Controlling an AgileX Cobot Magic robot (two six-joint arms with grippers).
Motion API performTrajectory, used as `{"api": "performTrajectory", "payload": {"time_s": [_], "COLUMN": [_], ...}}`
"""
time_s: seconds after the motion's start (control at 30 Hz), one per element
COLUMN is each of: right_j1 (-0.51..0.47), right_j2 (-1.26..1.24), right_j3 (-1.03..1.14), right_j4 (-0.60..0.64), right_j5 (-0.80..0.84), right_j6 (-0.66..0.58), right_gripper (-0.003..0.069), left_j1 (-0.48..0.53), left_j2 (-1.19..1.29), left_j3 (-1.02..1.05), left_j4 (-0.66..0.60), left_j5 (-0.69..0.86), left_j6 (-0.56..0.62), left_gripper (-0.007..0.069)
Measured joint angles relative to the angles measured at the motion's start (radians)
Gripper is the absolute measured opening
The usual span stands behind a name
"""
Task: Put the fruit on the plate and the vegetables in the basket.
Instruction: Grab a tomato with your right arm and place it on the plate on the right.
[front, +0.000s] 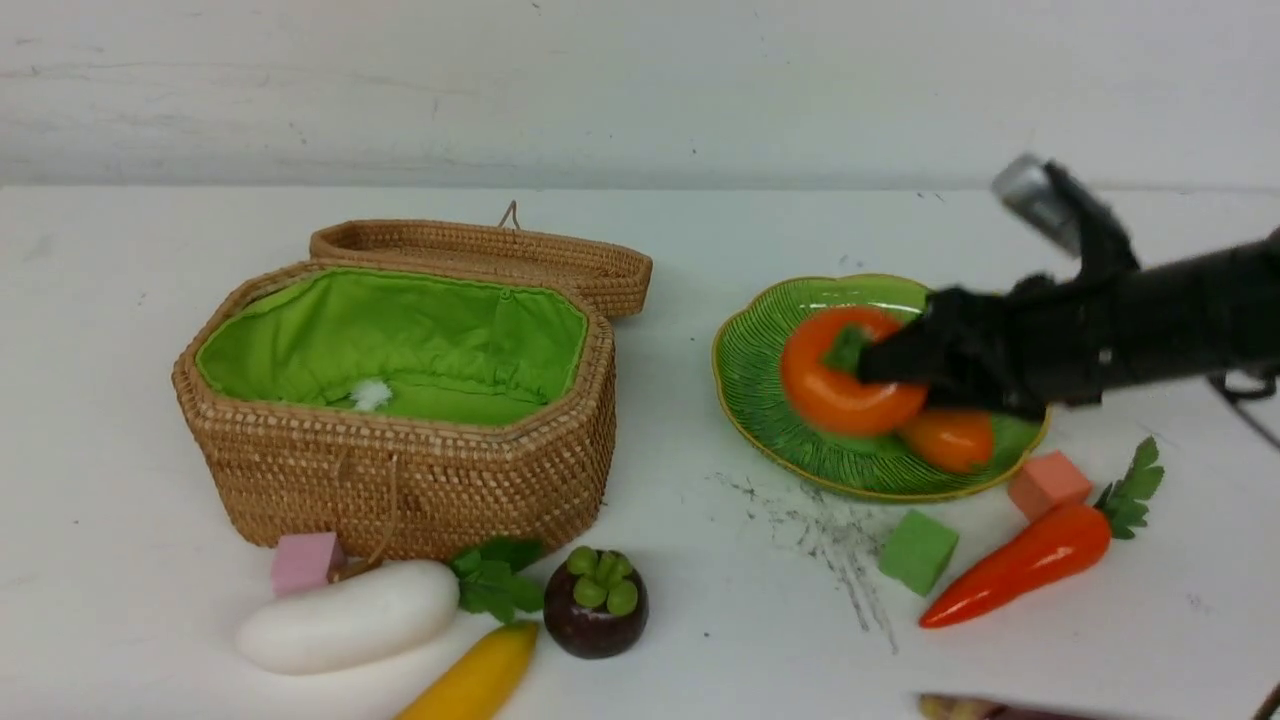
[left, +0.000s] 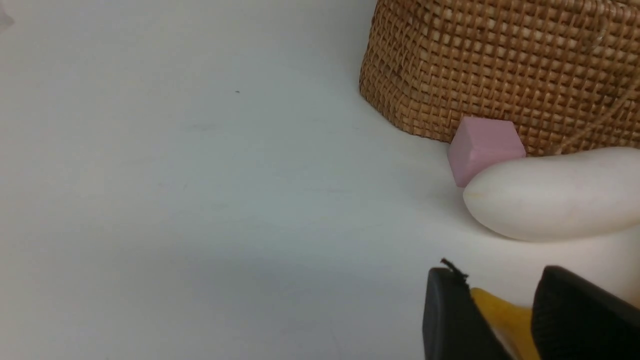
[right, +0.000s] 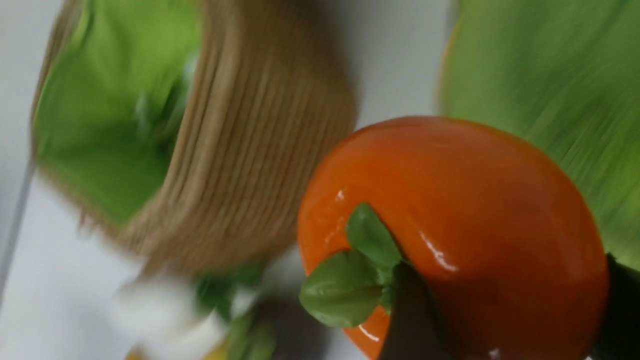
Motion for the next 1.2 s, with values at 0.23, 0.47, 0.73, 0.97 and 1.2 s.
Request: {"api": "performTrajectory", "payload": {"time_s": [0.23,0.47,0.73,0.97,1.2], "right_j1": [0.021,0.022,0.022,0.022,0.022], "right_j2": [0.224,0.342,0.343,0.238,-0.081], "right_j3": [-0.265,-0.327,-0.33,-0.33,-0.312], "right_j4": [0.016,0.012,-0.088,-0.312,-0.531], "right_j5": [-0.056,-0.133,-0.108,-0.017,0.321], "right_j6": [-0.016,0.037,0.034,0.071,0.082], "right_gripper": [0.0439,0.0439,0.0605,0.0668,0.0597], "left_j1": [0.0,0.0,0.0,0.0,0.0], "left_j2": [0.0,0.0,0.0,0.0,0.0], "left_j3": [0.0,0.0,0.0,0.0,0.0], "left_j4": [0.0,0.0,0.0,0.0,0.0], "left_j5": [0.0,0.0,0.0,0.0,0.0], "left_j6": [0.0,0.0,0.0,0.0,0.0], "left_gripper": [0.0239,0.0239,0.0239,0.0239,0.0239]}}
